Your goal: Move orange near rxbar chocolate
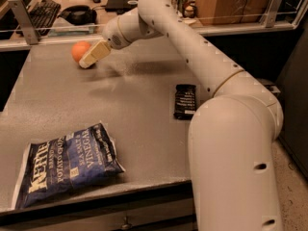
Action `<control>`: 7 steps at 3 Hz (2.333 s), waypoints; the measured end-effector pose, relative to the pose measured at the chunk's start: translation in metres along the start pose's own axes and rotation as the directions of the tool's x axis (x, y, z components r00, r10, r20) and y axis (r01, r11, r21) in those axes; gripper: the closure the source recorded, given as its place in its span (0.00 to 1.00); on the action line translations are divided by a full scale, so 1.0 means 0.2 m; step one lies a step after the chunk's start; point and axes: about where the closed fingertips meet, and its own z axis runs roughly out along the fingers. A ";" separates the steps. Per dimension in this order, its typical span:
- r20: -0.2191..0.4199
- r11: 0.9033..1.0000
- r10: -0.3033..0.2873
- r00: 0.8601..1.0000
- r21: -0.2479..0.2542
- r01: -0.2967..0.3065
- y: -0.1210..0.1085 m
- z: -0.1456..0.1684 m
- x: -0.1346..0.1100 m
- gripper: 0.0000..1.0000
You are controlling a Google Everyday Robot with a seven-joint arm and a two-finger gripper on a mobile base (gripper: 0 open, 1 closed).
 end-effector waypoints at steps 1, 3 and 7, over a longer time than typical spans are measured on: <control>-0.024 0.999 0.028 0.999 -0.038 -0.029 0.04 0.10 0.04 0.00; -0.036 0.996 0.047 0.998 -0.077 -0.050 0.07 0.20 0.05 0.49; -0.101 1.000 0.020 0.995 0.013 -0.019 0.23 -0.32 0.08 1.00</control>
Offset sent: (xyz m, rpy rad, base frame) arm -0.0016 0.0277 -0.0328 -0.0376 0.0962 0.0306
